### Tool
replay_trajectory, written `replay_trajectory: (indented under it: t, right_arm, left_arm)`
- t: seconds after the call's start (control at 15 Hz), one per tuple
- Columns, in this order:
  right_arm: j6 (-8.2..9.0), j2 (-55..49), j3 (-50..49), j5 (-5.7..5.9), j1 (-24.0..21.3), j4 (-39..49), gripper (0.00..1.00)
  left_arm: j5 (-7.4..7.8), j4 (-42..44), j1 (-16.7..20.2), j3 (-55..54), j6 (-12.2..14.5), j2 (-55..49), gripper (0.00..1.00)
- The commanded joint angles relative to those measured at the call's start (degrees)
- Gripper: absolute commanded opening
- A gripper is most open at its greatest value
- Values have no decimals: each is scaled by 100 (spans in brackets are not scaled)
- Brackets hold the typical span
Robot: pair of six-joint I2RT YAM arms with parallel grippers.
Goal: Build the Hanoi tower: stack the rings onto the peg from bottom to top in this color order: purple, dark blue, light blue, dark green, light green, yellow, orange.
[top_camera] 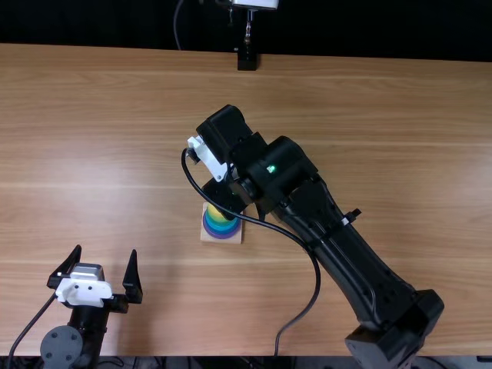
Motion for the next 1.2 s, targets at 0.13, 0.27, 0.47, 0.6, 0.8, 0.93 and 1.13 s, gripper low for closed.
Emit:
replay_trajectory:
  t: [0.13,0.27,0.47,0.6,0.8,0.93,1.13]
  right_arm:
    - [19,182,162,-2,119,-3,0]
    - [19,191,162,-2,180,-3,0]
    - [19,253,127,9,198,-3,0]
    - [-2,261,92,19,198,-13,0]
    - [-13,279,83,83,198,-24,32]
    - [-13,297,74,104,198,-13,83]
    - [-13,288,4,167,198,29,100]
  left_arm:
    - [49,-71,57,-254,22,-67,100]
    - [49,-71,57,-254,22,-67,100]
    - [49,-71,57,-254,22,-67,100]
    - [49,-82,57,-254,22,-67,100]
    - [49,-71,57,-254,22,-67,100]
    - [49,-71,57,-254,22,-67,100]
    - [49,-71,57,-254,22,-67,100]
